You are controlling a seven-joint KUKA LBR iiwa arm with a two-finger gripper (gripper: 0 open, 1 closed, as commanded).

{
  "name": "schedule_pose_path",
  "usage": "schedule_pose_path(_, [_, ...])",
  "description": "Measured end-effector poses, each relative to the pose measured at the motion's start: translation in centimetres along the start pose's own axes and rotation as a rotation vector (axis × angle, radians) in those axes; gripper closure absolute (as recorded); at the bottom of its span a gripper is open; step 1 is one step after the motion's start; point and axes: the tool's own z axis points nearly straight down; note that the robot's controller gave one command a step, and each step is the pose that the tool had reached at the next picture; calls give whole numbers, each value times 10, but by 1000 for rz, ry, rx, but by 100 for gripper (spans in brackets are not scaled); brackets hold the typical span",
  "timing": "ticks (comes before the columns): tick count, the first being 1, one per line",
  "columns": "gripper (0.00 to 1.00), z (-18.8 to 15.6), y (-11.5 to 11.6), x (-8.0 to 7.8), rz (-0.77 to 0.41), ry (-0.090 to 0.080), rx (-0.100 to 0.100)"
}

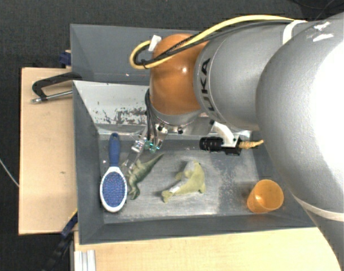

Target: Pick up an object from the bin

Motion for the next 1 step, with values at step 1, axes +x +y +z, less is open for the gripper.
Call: schedule_pose_path(1, [0,87,-30,3,-191,-6,-9])
